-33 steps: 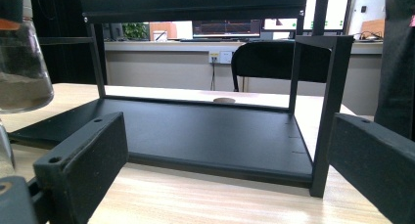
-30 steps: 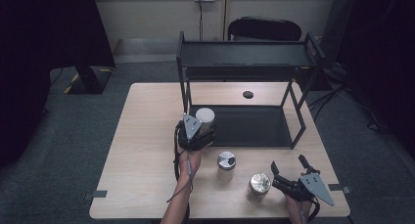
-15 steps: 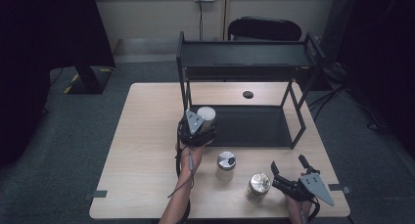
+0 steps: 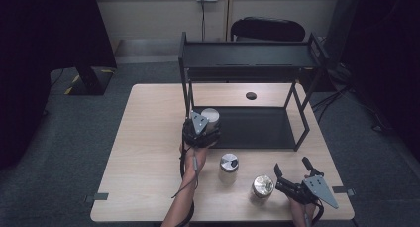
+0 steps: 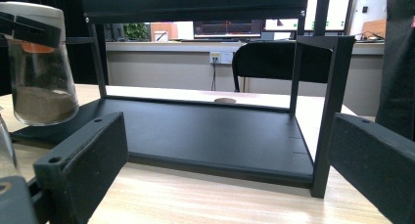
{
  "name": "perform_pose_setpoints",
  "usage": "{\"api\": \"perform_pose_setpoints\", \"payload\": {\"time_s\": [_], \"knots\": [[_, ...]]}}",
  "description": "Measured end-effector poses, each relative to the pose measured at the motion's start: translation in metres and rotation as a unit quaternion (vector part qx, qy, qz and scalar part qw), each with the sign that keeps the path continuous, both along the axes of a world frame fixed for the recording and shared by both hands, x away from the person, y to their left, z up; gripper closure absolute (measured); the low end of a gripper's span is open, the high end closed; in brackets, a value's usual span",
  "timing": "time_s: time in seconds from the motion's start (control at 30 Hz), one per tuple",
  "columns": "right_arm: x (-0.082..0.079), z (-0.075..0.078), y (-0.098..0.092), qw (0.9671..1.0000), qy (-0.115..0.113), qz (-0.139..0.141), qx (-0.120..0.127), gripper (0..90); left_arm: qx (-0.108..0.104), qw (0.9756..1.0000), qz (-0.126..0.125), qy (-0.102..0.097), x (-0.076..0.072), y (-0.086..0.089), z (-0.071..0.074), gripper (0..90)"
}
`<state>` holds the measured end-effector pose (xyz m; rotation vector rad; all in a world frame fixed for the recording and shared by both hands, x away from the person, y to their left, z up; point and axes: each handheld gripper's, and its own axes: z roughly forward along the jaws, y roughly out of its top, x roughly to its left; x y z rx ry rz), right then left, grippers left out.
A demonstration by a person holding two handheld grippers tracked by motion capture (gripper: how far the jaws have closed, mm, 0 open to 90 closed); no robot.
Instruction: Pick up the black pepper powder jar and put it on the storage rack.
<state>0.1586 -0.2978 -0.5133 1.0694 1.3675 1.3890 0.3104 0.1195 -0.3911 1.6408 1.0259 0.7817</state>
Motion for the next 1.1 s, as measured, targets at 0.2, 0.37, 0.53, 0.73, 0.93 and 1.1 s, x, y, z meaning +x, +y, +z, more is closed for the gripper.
{"api": "perform_pose_setpoints", "payload": {"time_s": [0.2,0.37,0.53,0.73,0.93,1.1], "knots": [[0.000,0.000,0.000,1.0000,0.000,0.000,0.000,0.6,0.004,1.0000,0.000,0.007,0.004,-0.002,-0.002,34.1],[0.000,0.000,0.000,1.0000,0.000,0.001,0.000,0.6,0.006,0.9999,0.001,0.009,0.006,-0.004,-0.004,34.1],[0.000,0.000,0.000,1.0000,0.000,0.001,0.000,0.6,0.010,0.9999,0.001,0.010,0.009,-0.005,-0.004,34.1],[0.000,0.000,0.000,1.0000,-0.001,0.001,0.000,0.6,0.011,0.9998,0.004,0.015,0.010,-0.007,-0.007,34.1],[0.000,0.000,0.000,1.0000,-0.001,0.002,0.000,0.6,0.010,0.9998,0.006,0.017,0.010,-0.008,-0.008,34.1],[0.000,0.000,0.000,1.0000,-0.001,0.002,0.000,0.6,0.010,0.9998,0.007,0.019,0.011,-0.008,-0.009,34.1]]}}
